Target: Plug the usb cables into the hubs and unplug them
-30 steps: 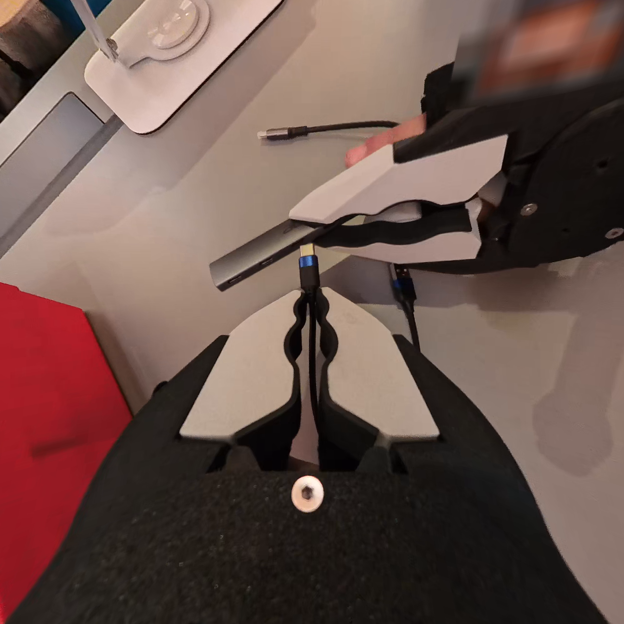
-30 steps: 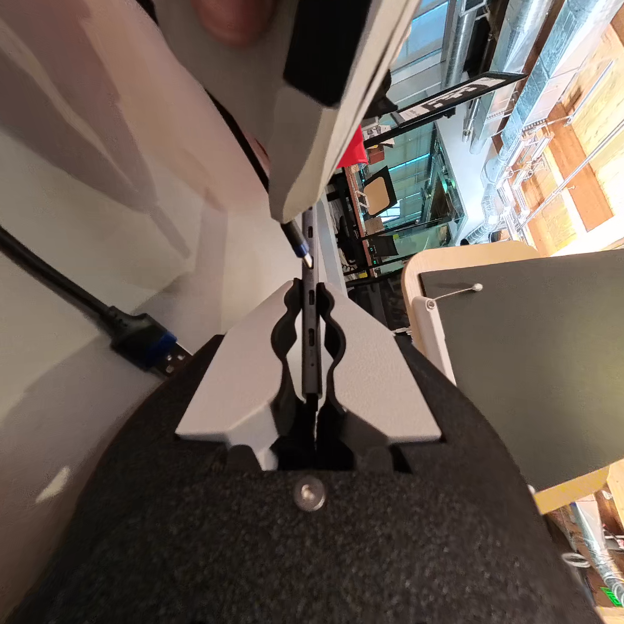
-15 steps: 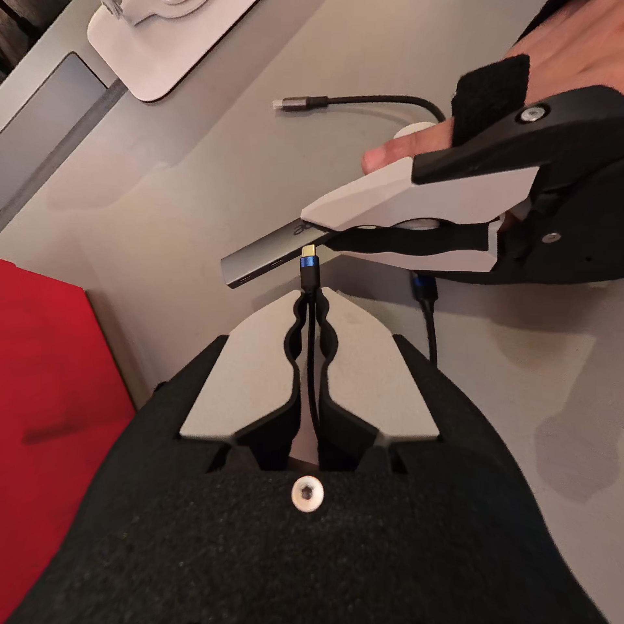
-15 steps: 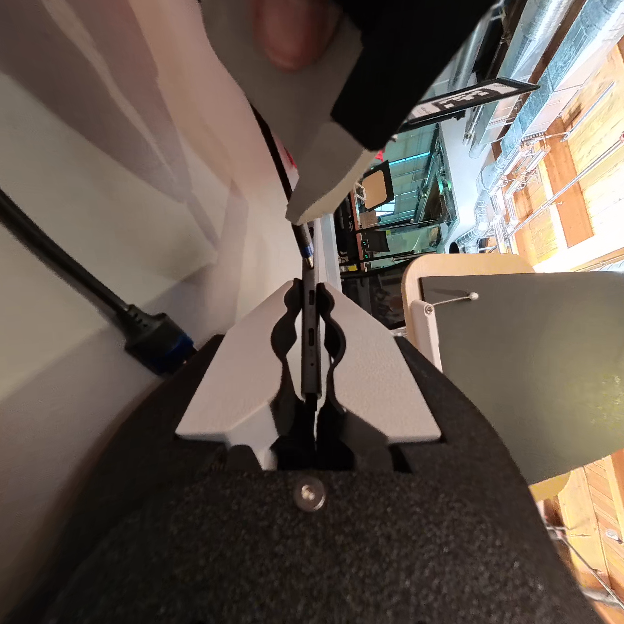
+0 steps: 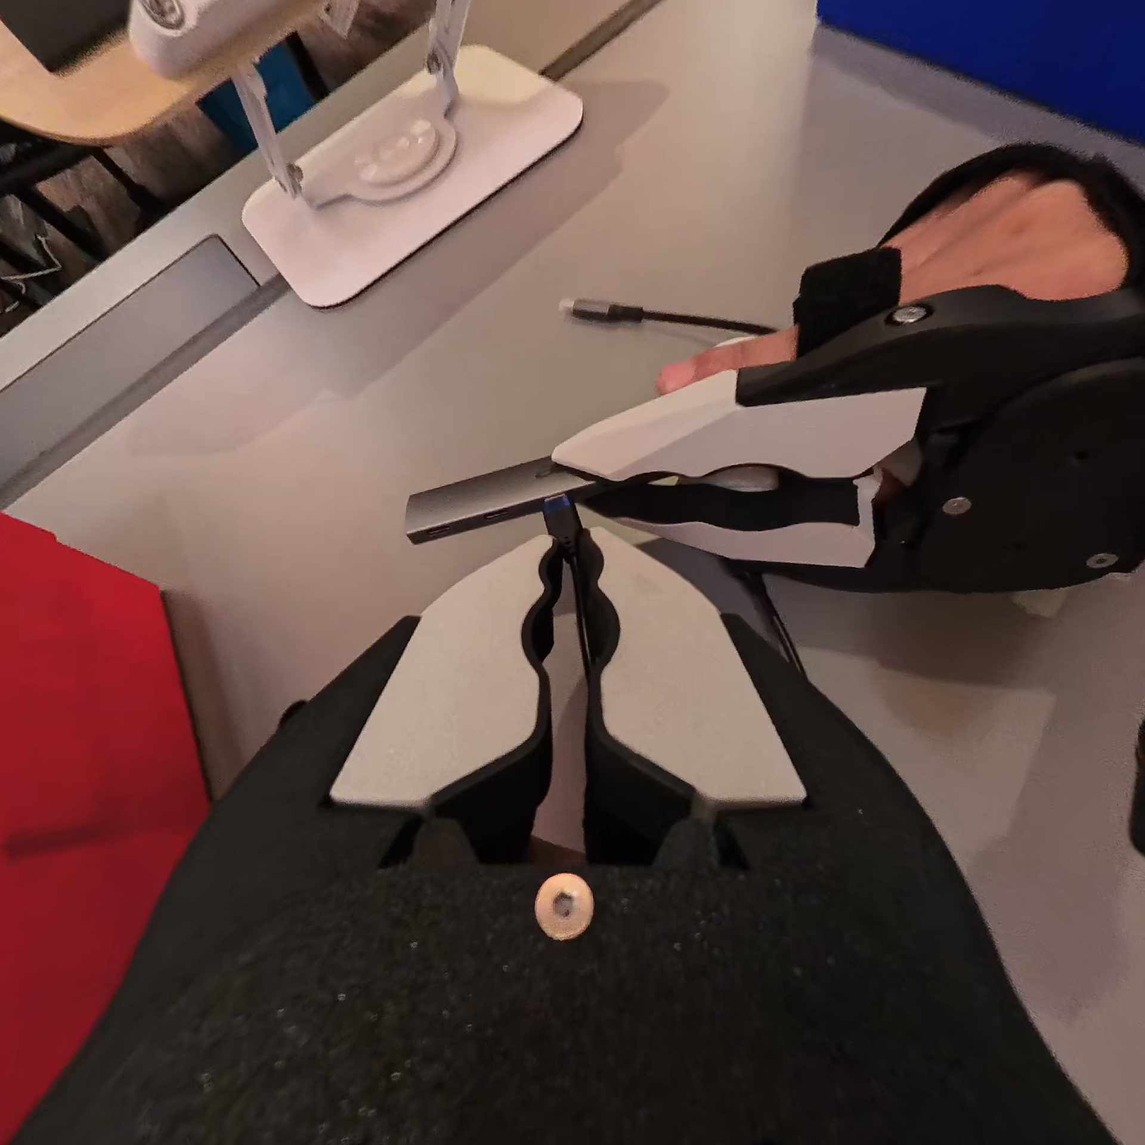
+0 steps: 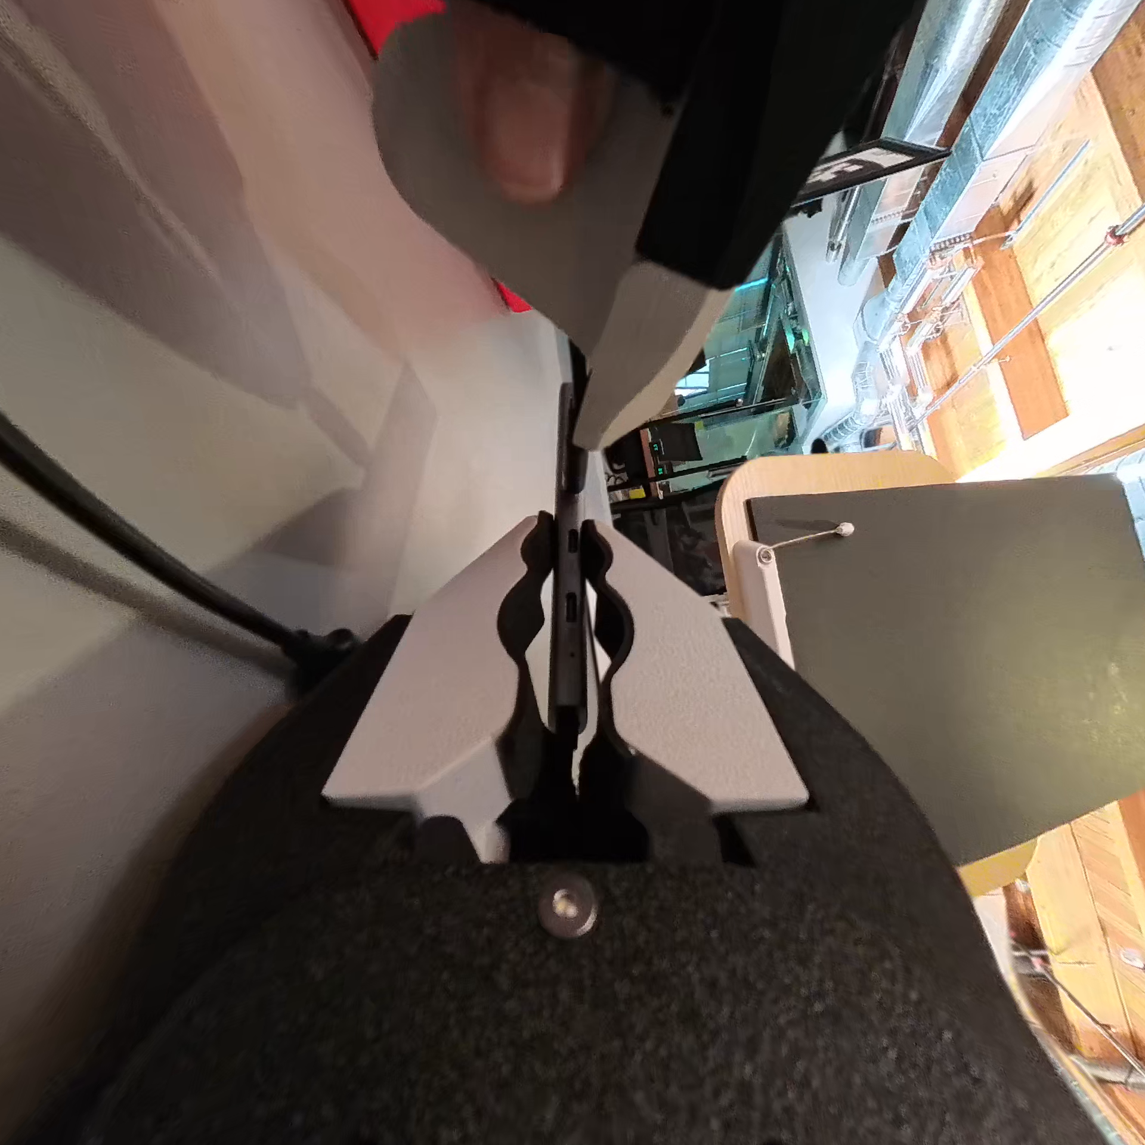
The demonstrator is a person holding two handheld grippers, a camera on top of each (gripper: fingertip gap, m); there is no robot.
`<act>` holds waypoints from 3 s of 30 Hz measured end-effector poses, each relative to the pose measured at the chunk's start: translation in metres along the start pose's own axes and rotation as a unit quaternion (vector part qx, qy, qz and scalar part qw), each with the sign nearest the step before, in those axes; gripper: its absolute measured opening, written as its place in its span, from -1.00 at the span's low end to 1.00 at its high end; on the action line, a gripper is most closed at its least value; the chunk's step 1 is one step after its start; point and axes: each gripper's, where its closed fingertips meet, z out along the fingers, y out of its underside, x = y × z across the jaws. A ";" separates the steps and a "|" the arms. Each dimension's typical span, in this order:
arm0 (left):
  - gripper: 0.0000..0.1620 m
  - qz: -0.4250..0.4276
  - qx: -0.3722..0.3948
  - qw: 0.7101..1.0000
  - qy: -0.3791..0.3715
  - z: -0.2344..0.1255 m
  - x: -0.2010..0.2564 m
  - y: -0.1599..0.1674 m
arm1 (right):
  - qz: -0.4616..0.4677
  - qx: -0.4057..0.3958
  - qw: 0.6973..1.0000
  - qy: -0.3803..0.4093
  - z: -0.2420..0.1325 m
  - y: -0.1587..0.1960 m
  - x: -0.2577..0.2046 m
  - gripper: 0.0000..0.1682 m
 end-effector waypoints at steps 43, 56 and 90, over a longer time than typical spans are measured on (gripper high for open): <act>-0.88 0.119 0.101 0.987 -0.044 -0.024 0.006 0.007 | 0.459 -0.115 0.816 -0.332 -0.025 -0.025 -0.023 -0.75; -0.88 0.107 0.079 0.990 -0.043 -0.018 0.017 0.006 | 0.359 -0.160 0.868 -0.304 -0.029 -0.011 -0.022 -0.78; -0.72 -0.145 0.107 0.982 0.052 -0.101 0.058 0.049 | 0.370 -0.233 0.899 -0.022 -0.167 0.171 0.345 -0.78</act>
